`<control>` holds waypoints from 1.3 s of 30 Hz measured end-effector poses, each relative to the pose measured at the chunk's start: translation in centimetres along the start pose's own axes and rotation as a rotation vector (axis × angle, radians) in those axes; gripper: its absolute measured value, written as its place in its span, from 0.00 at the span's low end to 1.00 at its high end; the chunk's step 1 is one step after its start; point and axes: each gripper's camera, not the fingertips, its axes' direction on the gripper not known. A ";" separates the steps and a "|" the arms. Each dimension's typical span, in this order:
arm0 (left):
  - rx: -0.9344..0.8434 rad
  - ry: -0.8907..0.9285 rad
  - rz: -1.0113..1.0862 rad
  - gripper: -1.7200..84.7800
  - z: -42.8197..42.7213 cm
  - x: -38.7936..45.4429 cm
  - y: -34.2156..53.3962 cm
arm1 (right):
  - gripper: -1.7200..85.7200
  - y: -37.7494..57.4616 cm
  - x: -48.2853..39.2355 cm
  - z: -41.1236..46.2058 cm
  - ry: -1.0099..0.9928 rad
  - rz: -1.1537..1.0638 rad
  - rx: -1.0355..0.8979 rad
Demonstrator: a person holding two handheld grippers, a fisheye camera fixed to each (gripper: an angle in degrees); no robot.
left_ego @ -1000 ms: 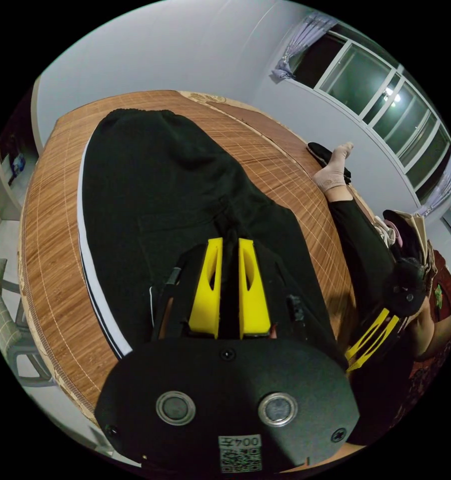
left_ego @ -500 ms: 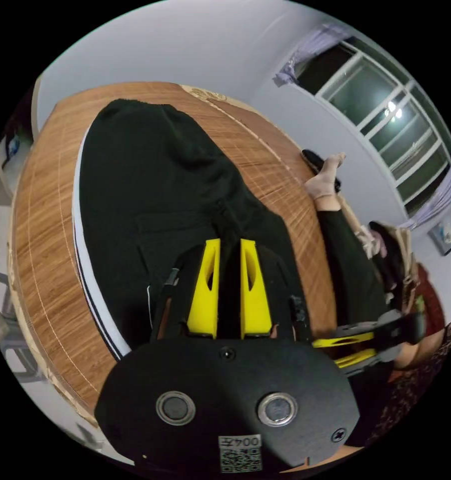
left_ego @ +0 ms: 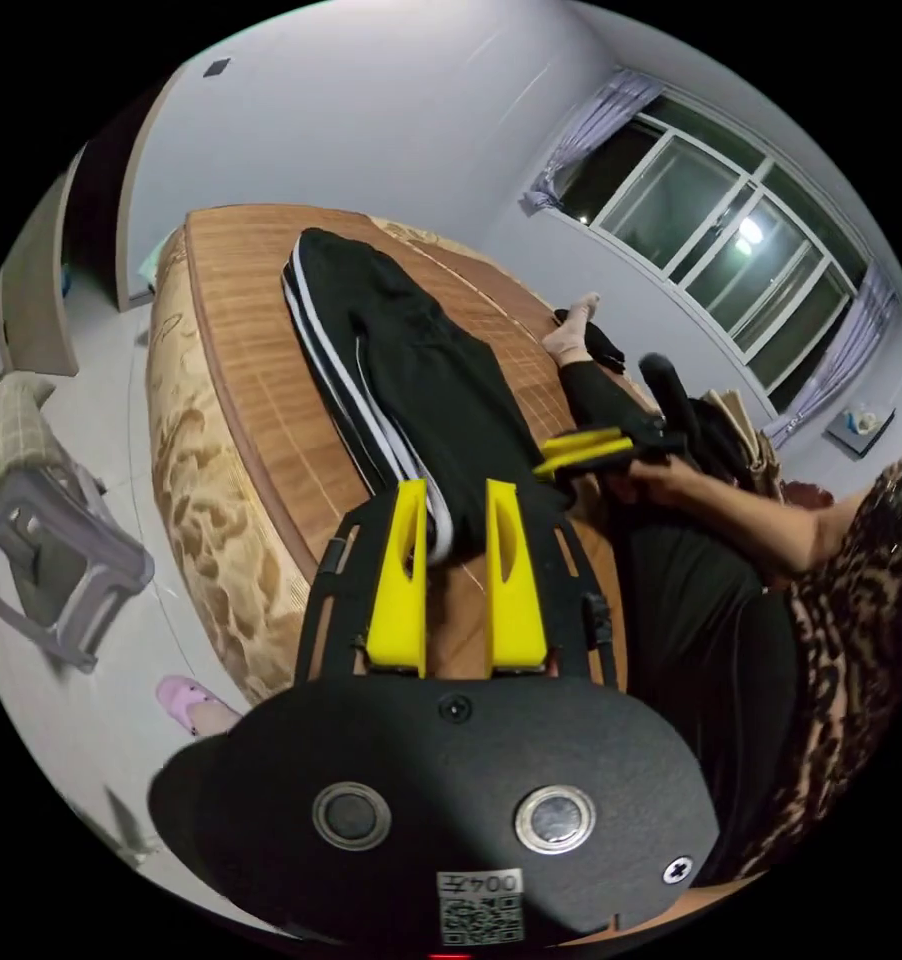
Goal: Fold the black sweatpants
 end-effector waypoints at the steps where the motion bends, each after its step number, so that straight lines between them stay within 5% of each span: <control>1: 0.004 -0.040 0.036 0.13 -0.6 1.2 0.5 | 0.14 0.4 -0.6 0.0 0.006 0.005 0.008; 11: -0.131 -0.059 0.052 0.11 -0.7 4.8 4.1 | 0.15 4.7 -10.3 -1.3 0.143 -0.117 0.243; 20: -0.223 -0.065 -0.005 0.07 -0.7 8.4 7.5 | 0.13 5.0 -15.5 3.4 0.211 -0.169 0.041; 26: -0.035 -0.180 0.192 0.08 -4.3 15.5 10.5 | 0.16 6.5 -18.4 2.1 0.184 -0.155 0.148; 34: -0.195 -0.331 0.471 0.13 -0.7 24.9 13.3 | 0.17 7.9 -24.9 2.6 0.254 -0.288 0.160; 39: -0.265 -0.336 0.471 0.14 1.1 27.1 14.1 | 0.18 7.8 -28.5 4.4 0.307 -0.387 0.102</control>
